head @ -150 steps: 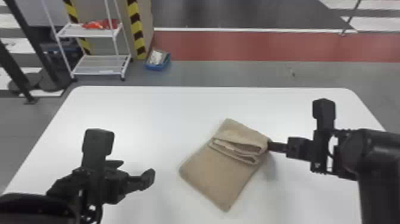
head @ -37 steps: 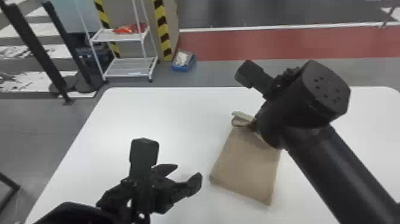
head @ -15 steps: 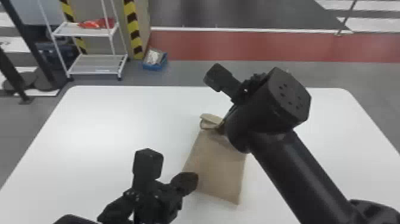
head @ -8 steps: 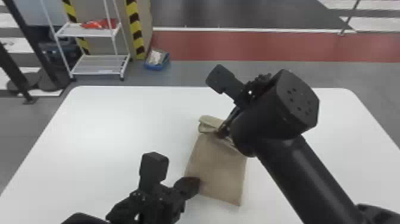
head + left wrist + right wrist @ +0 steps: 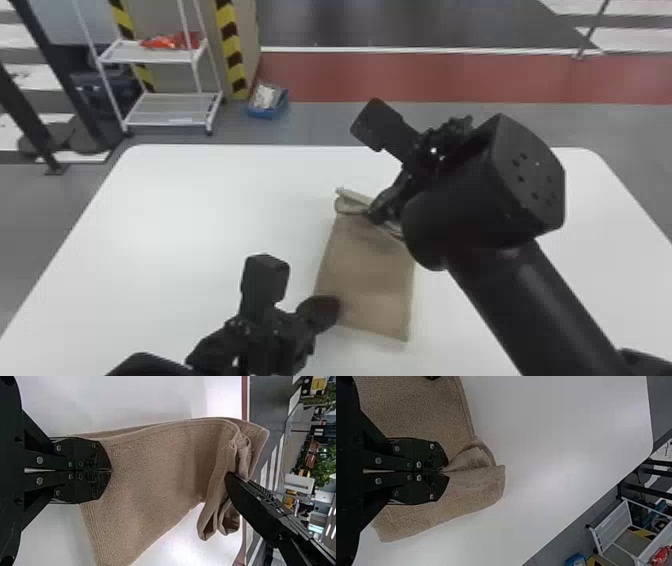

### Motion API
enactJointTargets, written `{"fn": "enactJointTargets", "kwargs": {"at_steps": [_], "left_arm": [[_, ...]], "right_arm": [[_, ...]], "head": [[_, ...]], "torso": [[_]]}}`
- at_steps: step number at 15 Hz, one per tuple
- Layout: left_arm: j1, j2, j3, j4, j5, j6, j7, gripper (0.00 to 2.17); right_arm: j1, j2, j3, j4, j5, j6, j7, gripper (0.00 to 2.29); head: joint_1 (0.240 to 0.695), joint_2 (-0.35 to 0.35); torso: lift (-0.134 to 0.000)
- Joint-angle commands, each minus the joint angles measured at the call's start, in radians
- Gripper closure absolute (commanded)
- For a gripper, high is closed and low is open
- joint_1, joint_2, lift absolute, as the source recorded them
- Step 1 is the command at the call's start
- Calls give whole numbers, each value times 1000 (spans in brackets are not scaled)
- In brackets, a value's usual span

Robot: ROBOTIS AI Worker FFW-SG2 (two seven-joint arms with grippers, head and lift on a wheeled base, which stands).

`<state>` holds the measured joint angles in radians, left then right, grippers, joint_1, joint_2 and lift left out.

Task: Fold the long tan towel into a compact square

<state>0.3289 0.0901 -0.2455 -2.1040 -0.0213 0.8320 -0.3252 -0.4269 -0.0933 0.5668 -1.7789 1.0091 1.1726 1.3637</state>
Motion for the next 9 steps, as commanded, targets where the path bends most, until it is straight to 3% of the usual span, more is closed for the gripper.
{"fn": "enactJointTargets", "kwargs": {"at_steps": [1, 9], "left_arm": [[-5, -3, 0, 6, -2, 2, 0, 2142], [-31, -10, -9, 21, -22, 8, 12, 2142]], "right_arm": [[22, -23, 8, -34, 0, -4, 3, 1366], [69, -42, 55, -102, 3, 2, 3, 1366]], "head": [[695, 1], [695, 7]], "torso": [[-124], [-124]]}}
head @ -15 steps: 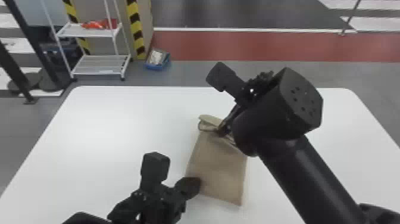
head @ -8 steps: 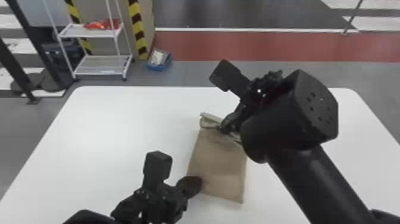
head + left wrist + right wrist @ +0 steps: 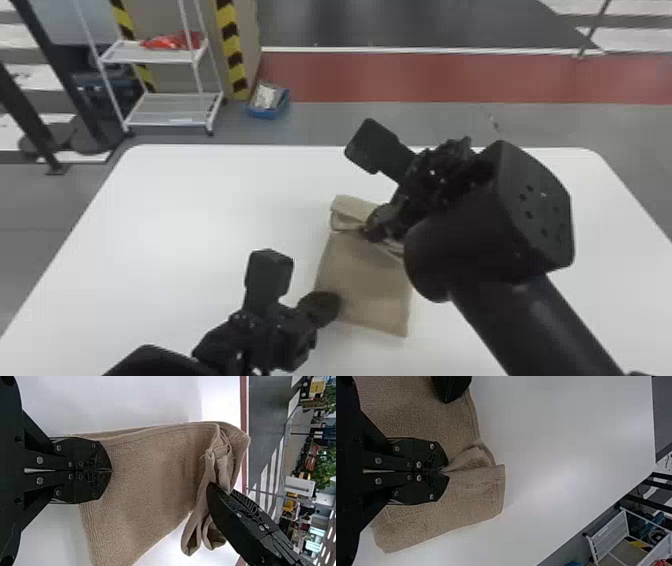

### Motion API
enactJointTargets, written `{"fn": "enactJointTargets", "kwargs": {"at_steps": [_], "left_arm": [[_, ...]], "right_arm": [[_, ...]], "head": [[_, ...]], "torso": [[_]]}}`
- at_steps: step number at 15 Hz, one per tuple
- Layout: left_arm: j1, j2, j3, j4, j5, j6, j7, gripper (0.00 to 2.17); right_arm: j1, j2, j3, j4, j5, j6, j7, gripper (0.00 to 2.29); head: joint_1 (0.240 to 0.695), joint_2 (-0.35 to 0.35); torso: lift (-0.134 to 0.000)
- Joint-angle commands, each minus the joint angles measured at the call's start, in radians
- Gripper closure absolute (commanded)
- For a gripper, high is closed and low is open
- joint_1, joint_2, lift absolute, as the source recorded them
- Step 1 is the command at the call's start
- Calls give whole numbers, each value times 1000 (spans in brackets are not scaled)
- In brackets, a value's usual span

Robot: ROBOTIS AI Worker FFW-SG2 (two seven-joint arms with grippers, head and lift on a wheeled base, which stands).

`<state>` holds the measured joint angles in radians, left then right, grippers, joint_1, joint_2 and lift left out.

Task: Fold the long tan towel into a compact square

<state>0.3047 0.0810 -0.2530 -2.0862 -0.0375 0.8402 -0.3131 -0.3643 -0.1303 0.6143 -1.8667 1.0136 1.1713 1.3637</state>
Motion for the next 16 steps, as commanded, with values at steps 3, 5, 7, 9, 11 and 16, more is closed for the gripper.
{"fn": "enactJointTargets", "kwargs": {"at_steps": [3, 5, 7, 9, 11, 16], "left_arm": [[-30, -4, -8, 20, -21, 18, 2, 2142], [-41, -4, -12, 32, -22, 21, 5, 2145], [-47, -6, -17, 37, -22, 21, 9, 2145], [-47, -6, -18, 37, -22, 21, 14, 2142], [-47, -6, -18, 37, -22, 24, 14, 2142], [-50, -6, -15, 35, -24, 24, 19, 2142]], "right_arm": [[35, -38, 15, -68, -12, 12, 3, 1366], [59, -54, 15, -105, -13, 15, 3, 1366], [71, -58, 24, -132, -16, 18, 3, 1366], [85, -64, 30, -155, -15, 21, 3, 1366], [93, -64, 36, -169, -13, 34, 3, 1366], [122, -83, 62, -204, -7, 46, 3, 1366]], "head": [[695, 15], [695, 12], [695, 8], [695, 9], [695, 12], [695, 22]], "torso": [[-124], [-124], [-124], [-124], [-124], [-124]]}}
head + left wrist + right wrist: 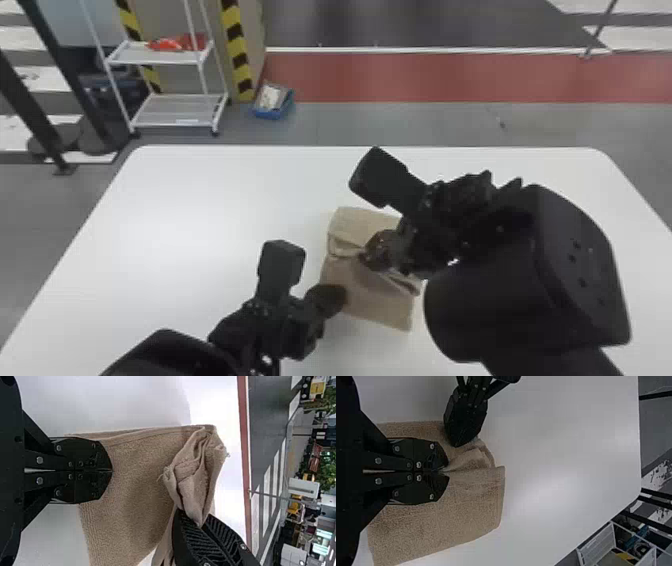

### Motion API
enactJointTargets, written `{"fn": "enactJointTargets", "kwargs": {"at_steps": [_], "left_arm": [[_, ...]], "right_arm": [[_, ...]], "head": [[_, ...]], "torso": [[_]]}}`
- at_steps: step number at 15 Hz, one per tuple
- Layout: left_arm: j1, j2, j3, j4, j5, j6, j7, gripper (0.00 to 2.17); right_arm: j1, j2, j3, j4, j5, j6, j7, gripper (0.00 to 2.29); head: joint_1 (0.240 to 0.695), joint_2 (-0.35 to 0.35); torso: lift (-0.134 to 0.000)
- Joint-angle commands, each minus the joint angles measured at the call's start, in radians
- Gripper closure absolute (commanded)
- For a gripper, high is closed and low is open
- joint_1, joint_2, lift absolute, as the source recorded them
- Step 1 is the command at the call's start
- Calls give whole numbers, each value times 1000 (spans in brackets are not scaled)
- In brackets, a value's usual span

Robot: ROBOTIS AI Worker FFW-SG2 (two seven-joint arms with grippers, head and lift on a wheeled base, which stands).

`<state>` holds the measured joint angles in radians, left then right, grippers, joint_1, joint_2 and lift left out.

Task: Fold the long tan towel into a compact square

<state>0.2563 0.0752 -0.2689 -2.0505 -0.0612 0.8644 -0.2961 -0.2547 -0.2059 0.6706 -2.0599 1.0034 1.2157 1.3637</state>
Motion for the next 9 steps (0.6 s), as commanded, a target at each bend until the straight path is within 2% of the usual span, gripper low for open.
{"fn": "enactJointTargets", "kwargs": {"at_steps": [1, 4, 9], "left_arm": [[-2, 0, -1, 0, 0, 0, 3, 2142], [-3, 0, -4, 0, -2, 3, 5, 2142], [-3, 1, -7, -5, -6, 15, 5, 2145]], "right_arm": [[19, -13, 9, -16, 4, 2, 3, 1366], [35, -30, 11, -25, 8, 2, 3, 1366], [46, -30, 17, -25, 11, 2, 3, 1366]], "head": [[695, 24], [695, 23], [695, 13]], "torso": [[-124], [-124], [-124]]}}
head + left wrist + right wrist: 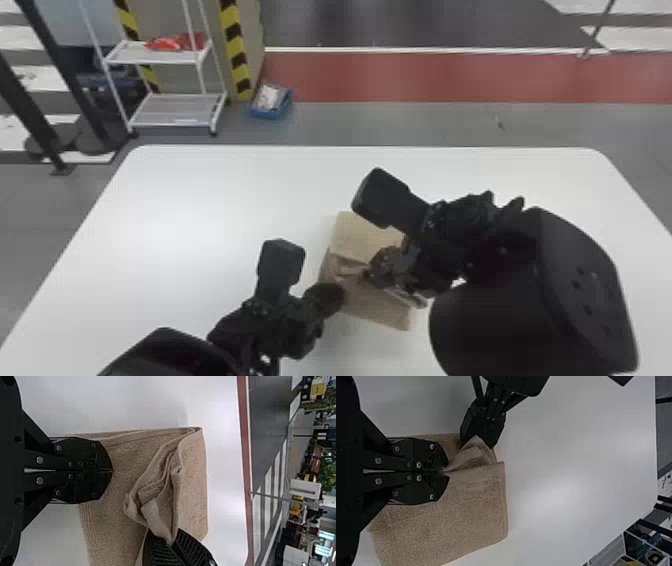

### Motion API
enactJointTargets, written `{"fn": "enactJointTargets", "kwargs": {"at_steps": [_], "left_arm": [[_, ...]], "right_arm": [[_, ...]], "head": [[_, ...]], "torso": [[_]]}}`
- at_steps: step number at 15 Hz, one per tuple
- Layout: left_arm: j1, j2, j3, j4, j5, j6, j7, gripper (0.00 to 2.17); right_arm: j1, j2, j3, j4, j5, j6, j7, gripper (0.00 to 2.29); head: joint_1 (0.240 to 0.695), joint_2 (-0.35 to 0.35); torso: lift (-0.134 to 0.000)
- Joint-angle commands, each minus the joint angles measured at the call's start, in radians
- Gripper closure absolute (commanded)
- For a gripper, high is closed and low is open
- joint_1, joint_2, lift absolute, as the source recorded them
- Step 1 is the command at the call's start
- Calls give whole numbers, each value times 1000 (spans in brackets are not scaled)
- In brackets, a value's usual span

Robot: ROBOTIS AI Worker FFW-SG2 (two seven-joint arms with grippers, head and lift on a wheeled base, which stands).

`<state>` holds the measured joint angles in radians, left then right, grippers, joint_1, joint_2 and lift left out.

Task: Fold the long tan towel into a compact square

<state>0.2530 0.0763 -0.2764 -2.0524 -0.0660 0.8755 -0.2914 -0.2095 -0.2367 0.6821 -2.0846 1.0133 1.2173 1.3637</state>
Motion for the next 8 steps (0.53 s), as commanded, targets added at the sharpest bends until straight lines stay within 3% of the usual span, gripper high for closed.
{"fn": "enactJointTargets", "kwargs": {"at_steps": [1, 8], "left_arm": [[0, 0, 0, -5, -1, 4, 0, 2142], [0, 0, 3, -5, -1, 7, 3, 2142]], "right_arm": [[-1, 1, 8, -2, 1, 0, 3, 1366], [10, 4, 25, -17, 1, 15, 3, 1366]], "head": [[695, 13], [695, 28]], "torso": [[-124], [-124]]}}
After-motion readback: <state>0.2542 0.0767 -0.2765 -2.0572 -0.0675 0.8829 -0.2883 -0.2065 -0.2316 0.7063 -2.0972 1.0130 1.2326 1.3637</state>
